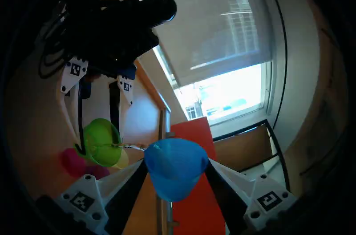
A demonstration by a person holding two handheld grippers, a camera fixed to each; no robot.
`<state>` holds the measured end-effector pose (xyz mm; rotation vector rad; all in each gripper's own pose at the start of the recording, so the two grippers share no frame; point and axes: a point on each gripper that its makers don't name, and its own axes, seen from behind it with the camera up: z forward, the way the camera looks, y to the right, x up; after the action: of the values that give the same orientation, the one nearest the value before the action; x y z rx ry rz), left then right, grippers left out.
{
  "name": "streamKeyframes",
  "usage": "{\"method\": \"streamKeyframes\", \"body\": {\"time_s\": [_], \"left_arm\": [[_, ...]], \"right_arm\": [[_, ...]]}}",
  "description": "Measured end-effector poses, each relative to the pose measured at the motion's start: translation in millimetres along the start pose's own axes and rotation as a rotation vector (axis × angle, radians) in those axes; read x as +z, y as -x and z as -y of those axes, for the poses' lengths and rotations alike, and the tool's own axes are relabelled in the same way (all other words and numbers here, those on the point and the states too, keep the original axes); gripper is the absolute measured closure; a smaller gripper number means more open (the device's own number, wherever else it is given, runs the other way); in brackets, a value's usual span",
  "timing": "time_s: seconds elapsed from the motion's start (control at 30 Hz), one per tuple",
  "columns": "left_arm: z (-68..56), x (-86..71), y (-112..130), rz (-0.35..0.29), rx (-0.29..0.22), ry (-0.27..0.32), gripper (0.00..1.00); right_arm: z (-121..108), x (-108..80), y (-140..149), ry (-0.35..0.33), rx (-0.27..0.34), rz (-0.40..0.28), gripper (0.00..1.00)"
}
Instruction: Pour water
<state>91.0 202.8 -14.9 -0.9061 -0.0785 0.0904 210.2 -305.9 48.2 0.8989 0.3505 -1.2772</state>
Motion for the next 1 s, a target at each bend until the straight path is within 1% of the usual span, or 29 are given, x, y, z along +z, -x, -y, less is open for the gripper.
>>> {"method": "streamKeyframes", "body": {"time_s": [0.37, 1.0], "left_arm": [[0.0, 0.2, -0.9, -0.002, 0.0, -0.001, 0.12], [0.0, -0.8, -1.8, -0.008, 0.001, -0.003, 0.12]], "right_arm": [[-3.2, 0.0, 0.2, 0.004, -0.021, 0.001, 0.09], [-4.6, 5.7, -3.6, 0.01, -0.057, -0.005, 0.09]]}}
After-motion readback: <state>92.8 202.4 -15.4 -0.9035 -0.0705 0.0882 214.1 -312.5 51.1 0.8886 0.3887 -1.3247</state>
